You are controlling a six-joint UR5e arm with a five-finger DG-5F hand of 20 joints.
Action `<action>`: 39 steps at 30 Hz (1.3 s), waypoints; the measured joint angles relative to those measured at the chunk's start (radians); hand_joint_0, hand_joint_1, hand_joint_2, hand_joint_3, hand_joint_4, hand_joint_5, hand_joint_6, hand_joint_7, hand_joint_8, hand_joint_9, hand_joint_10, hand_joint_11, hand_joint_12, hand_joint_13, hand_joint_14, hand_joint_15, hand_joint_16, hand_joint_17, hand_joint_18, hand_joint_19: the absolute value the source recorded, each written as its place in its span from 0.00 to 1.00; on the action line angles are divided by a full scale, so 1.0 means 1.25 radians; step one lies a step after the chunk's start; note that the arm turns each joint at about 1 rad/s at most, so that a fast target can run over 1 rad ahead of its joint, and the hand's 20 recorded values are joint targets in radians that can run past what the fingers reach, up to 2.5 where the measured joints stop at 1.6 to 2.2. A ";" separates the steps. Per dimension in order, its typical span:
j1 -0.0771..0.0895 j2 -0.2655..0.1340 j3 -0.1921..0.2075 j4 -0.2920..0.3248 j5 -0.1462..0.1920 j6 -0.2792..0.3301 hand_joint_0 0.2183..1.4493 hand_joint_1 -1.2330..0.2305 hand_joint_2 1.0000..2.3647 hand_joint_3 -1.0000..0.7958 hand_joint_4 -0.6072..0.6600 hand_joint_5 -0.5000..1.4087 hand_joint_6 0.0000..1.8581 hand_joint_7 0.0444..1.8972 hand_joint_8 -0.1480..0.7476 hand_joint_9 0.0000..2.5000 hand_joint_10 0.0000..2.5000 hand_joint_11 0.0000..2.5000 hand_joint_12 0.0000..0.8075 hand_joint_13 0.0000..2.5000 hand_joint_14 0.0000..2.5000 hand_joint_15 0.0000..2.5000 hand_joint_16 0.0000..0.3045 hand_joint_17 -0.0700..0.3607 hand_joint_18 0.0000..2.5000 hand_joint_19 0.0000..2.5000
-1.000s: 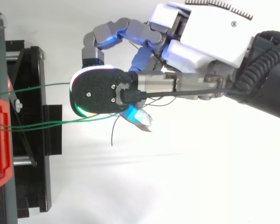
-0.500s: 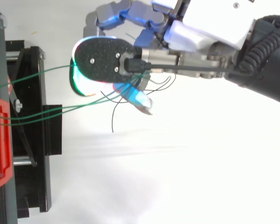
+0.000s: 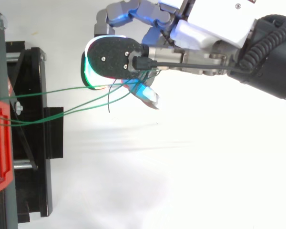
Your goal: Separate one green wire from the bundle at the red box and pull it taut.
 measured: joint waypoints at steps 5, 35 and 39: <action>0.003 0.000 0.000 0.001 0.001 -0.001 0.26 0.52 0.00 0.28 0.61 0.19 0.37 0.68 0.49 0.58 0.01 0.61 0.45 0.59 0.01 0.50 0.22 0.52 0.43 0.31; 0.017 0.000 0.066 -0.038 0.003 -0.014 0.24 0.45 0.00 0.28 0.62 0.17 0.42 0.62 0.50 0.57 0.01 0.61 0.44 0.60 0.01 0.52 0.23 0.53 0.43 0.31; 0.020 0.000 0.066 -0.039 0.002 -0.019 0.23 0.45 0.00 0.28 0.62 0.17 0.42 0.62 0.50 0.57 0.01 0.60 0.45 0.60 0.01 0.52 0.23 0.53 0.43 0.31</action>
